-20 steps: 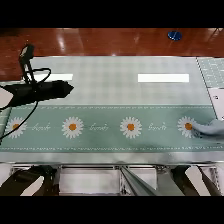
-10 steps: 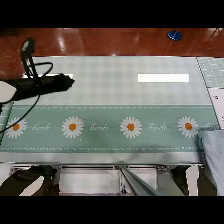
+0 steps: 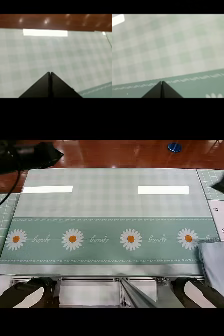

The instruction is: Fold the shirts.

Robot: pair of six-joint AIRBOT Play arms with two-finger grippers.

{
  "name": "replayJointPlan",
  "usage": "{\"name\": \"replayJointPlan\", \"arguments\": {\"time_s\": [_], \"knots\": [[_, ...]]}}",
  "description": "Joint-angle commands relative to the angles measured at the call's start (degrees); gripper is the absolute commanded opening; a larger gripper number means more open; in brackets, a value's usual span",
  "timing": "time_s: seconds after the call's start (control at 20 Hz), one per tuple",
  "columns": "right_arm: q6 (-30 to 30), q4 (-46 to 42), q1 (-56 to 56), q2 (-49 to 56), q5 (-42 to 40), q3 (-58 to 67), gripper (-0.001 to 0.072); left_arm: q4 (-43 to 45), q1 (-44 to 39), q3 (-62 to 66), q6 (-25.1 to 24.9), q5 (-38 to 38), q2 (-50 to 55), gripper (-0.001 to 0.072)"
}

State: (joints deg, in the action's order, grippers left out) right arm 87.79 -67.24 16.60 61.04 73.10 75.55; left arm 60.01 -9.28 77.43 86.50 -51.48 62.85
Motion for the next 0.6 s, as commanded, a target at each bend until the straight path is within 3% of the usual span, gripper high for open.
{"name": "replayJointPlan", "arguments": {"time_s": [0.0,0.15,0.55], "knots": [[6.32,-12.24,-18.51,12.0,-0.72,4.24,0.0025,2.4,-2.64,-4.26,-0.39,-7.04,3.17,0.0019],[9.29,-22.4,-22.45,17.81,4.31,4.24,0.0025,7.34,-1.01,-14.58,-0.07,-7.91,6.16,0.0018],[10.14,-23.8,-22.38,17.84,2.38,4.24,0.0025,7.1,2.51,-13.99,0.11,-10.34,7.56,0.0019]]}}
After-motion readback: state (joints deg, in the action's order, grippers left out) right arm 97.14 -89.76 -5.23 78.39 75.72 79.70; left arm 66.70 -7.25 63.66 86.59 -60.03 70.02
